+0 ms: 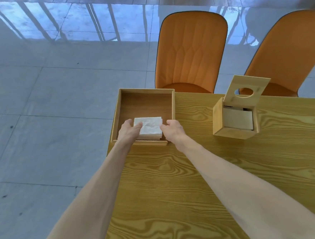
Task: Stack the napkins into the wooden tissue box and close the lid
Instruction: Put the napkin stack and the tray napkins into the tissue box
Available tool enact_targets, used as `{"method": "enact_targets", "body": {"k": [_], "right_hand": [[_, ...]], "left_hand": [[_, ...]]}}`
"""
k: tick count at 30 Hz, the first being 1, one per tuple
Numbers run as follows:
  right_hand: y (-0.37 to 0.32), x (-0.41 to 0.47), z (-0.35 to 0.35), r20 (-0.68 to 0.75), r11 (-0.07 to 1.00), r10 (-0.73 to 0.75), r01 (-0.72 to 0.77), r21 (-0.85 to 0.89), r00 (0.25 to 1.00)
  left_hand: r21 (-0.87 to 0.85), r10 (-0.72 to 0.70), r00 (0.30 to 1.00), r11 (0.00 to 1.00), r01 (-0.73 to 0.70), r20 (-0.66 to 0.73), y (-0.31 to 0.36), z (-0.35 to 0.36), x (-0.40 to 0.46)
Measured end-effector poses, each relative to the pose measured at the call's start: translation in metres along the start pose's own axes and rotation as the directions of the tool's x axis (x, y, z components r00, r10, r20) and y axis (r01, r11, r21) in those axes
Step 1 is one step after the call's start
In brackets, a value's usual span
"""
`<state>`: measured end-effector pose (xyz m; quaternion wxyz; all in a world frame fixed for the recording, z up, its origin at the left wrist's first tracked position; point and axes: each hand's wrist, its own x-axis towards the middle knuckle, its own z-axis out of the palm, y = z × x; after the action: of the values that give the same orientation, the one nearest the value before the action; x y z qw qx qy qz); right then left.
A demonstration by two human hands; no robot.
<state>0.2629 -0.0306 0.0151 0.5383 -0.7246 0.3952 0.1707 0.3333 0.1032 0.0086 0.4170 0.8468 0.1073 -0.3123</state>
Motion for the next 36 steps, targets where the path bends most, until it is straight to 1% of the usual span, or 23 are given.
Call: {"method": "enact_targets", "body": {"k": [4,7,10,13,16,18,21,24,26,30,33,36], "right_hand": [[0.004,0.004,0.004,-0.006,0.999,0.034,-0.034,0.012,0.999],[0.002,0.005,0.007,0.018,0.998,0.049,-0.05,0.025,0.999],[0.007,0.016,0.009,0.028,0.996,0.036,-0.038,0.081,0.999],[0.005,0.014,0.006,0.034,0.992,0.039,-0.043,0.12,0.999],[0.005,0.01,0.004,0.04,0.991,0.038,-0.042,0.126,0.999],[0.006,0.009,0.003,0.048,0.992,0.013,-0.019,0.122,0.999],[0.014,0.01,0.001,0.018,0.987,-0.045,0.042,0.153,0.999],[0.026,0.008,-0.006,-0.033,0.977,-0.128,0.132,0.166,0.991],[0.034,0.002,-0.014,-0.033,0.968,-0.184,0.187,0.166,0.982],[0.054,-0.02,-0.041,0.037,0.945,-0.293,0.283,0.164,0.955],[0.079,-0.034,-0.064,0.063,0.934,-0.317,0.301,0.191,0.946],[0.107,-0.045,-0.084,0.051,0.937,-0.311,0.297,0.184,0.949]], "left_hand": [[-0.056,-0.069,0.998,0.996,0.069,-0.005,-0.001,0.0,0.011],[-0.094,-0.12,0.993,0.988,0.12,0.006,-0.001,-0.003,0.017],[-0.129,-0.183,0.983,0.974,0.185,0.031,-0.004,-0.006,0.021],[-0.128,-0.189,0.98,0.972,0.196,0.061,-0.007,-0.005,0.023],[-0.092,-0.156,0.983,0.982,0.165,0.102,-0.005,-0.002,0.018],[-0.083,-0.098,0.988,0.991,0.109,0.122,-0.005,-0.003,0.015],[-0.11,0.01,0.985,0.994,0.009,0.172,-0.011,-0.007,0.011],[-0.151,0.085,0.965,0.987,-0.048,0.247,-0.017,-0.014,0.003],[-0.174,0.135,0.938,0.981,-0.082,0.318,-0.019,-0.017,-0.005],[-0.18,0.199,0.875,0.975,-0.131,0.442,-0.02,-0.014,-0.028],[-0.166,0.225,0.824,0.973,-0.161,0.519,-0.019,-0.001,-0.045],[-0.134,0.241,0.764,0.97,-0.201,0.598,-0.018,0.021,-0.06]]}}
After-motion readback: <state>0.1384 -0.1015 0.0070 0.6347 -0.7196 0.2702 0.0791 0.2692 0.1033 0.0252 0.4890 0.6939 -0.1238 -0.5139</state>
